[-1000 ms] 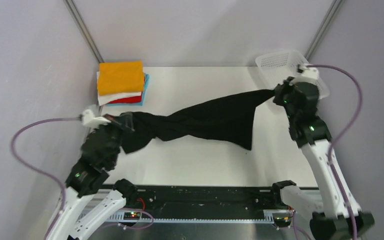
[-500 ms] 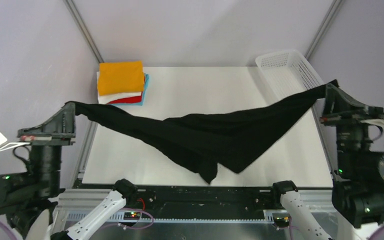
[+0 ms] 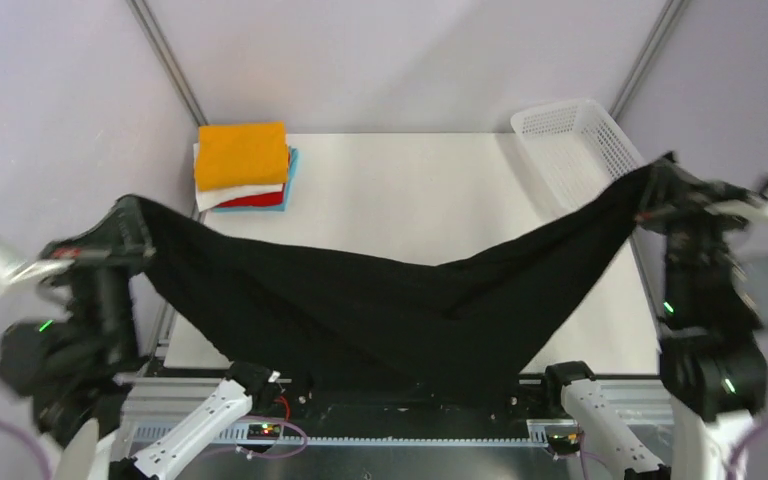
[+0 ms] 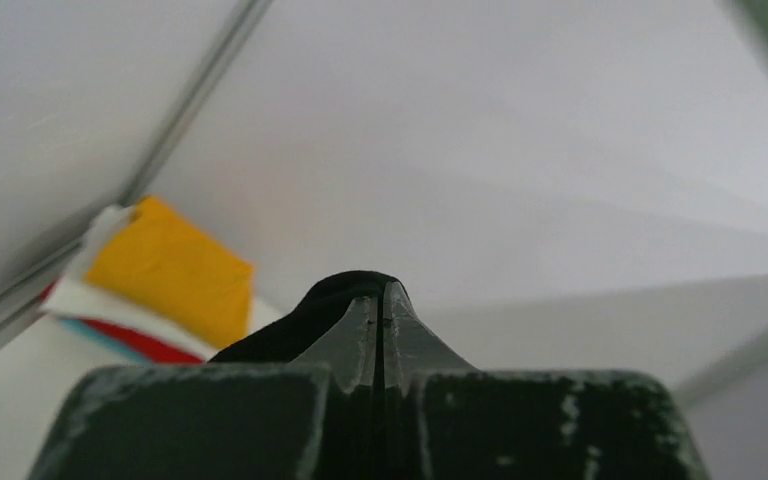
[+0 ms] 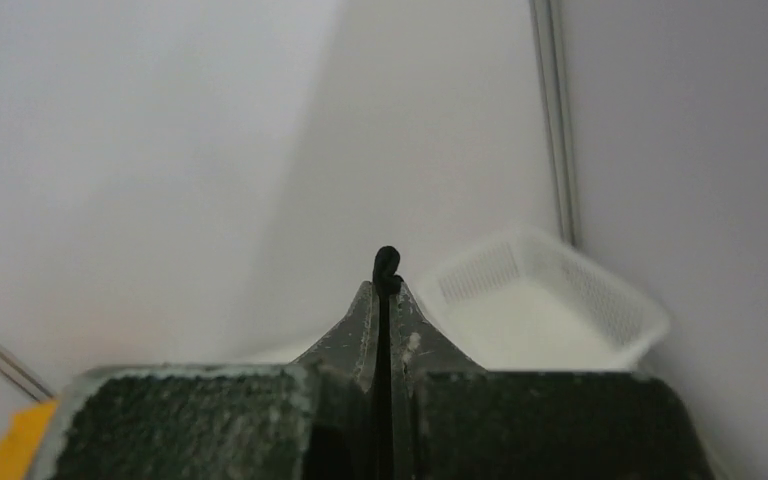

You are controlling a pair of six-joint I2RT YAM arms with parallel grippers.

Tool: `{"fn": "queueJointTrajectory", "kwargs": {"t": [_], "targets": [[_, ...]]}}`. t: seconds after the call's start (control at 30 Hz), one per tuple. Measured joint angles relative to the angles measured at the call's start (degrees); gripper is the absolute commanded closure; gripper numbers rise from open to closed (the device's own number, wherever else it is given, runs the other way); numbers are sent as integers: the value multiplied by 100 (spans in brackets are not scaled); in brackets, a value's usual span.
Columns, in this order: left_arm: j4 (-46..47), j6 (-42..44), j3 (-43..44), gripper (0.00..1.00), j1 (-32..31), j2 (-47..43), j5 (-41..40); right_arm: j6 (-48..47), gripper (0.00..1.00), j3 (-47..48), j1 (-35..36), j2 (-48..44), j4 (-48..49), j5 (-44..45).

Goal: Fold and stack the t-shirts
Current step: Flatten out the tshirt

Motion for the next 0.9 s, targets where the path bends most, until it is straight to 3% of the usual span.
{"fn": "queueJointTrajectory", "kwargs": {"t": [0.13, 0.3, 0.43, 0.57, 0.63, 0.77, 0.9], "targets": [[254, -168, -815, 100, 186, 986, -881, 247, 100, -1102, -42, 817, 24, 173], [365, -778, -2114, 100, 1113, 3298, -238, 623, 98, -2643, -140, 2826, 306, -26], [186, -1084, -2509, 100, 1355, 5080, 330, 833, 67, -2979, -142, 4433, 426, -334], [153, -1241, -2498, 100, 1399, 5910, 695, 946, 6, -2968, -72, 5093, 575, -503], [162, -1307, -2483, 100, 1403, 6052, 817, 962, 1, -2920, 4, 5077, 579, -507], [186, -1381, -2465, 100, 1403, 6120, 975, 885, 1, -2791, 391, 4699, 538, -450], [221, -1423, -2465, 100, 1408, 6118, 1016, 903, 2, -2739, 1226, 3974, 90, -372]]}}
